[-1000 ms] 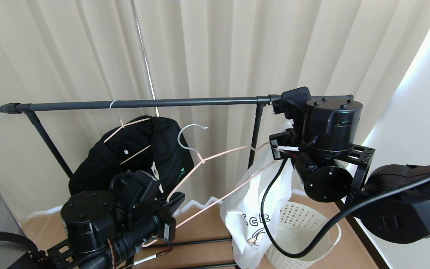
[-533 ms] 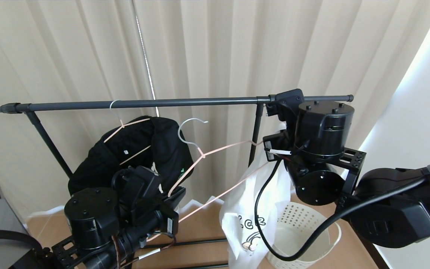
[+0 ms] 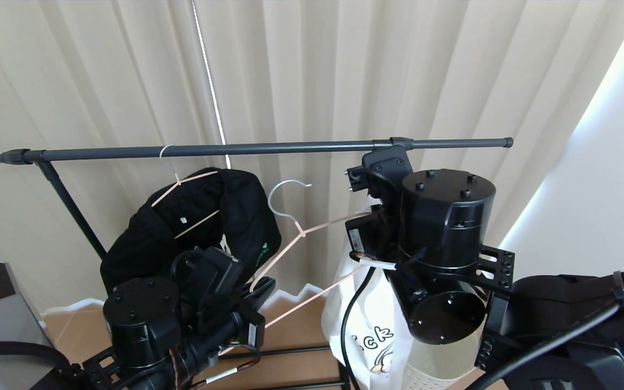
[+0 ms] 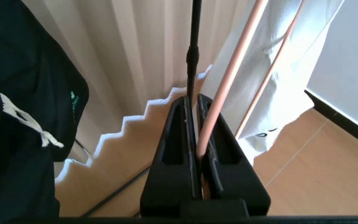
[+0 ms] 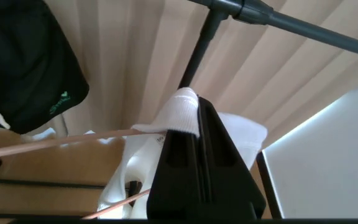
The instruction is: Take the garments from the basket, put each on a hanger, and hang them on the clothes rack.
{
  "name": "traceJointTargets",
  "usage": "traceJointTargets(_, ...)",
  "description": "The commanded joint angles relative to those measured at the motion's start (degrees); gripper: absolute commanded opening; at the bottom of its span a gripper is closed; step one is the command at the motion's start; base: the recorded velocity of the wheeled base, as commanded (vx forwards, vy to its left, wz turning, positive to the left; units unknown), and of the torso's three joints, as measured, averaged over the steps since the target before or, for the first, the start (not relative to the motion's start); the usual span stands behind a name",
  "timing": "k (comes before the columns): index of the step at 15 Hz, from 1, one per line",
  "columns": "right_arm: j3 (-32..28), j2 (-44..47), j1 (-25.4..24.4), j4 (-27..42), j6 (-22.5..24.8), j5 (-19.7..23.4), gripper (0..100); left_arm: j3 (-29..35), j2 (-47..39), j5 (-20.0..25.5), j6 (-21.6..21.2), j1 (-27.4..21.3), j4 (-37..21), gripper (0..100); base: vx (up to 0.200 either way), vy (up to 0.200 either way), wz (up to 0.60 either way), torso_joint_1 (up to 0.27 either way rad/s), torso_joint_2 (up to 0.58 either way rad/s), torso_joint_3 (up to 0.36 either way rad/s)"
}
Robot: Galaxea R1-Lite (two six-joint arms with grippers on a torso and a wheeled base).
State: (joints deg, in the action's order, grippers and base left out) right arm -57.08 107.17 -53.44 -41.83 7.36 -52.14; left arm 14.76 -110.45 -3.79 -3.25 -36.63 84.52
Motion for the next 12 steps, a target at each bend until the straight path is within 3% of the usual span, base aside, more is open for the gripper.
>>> traceJointTargets(1,0.0,0.2,-2.8,0.0,-0.4,0.0,0,-0.1,-0.2,-0.1,0.0,-0.1,0.0,0,0.0,0.0,0.0,0.0,0.0,0.0)
traceJointTargets(8,-2.1,0.1,-10.4,0.0,-5.4,0.1,0,-0.6,-0.2,-0.1,0.0,0.0,1.5,0,0.0,0.0,0.0,0.0,0.0,0.0)
traceJointTargets(12,-2.2,0.2,-10.5,0.0,-6.4,0.2,0,-0.5,-0.4,-0.1,0.0,0.0,1.8,0,0.0,0.0,0.0,0.0,0.0,0.0)
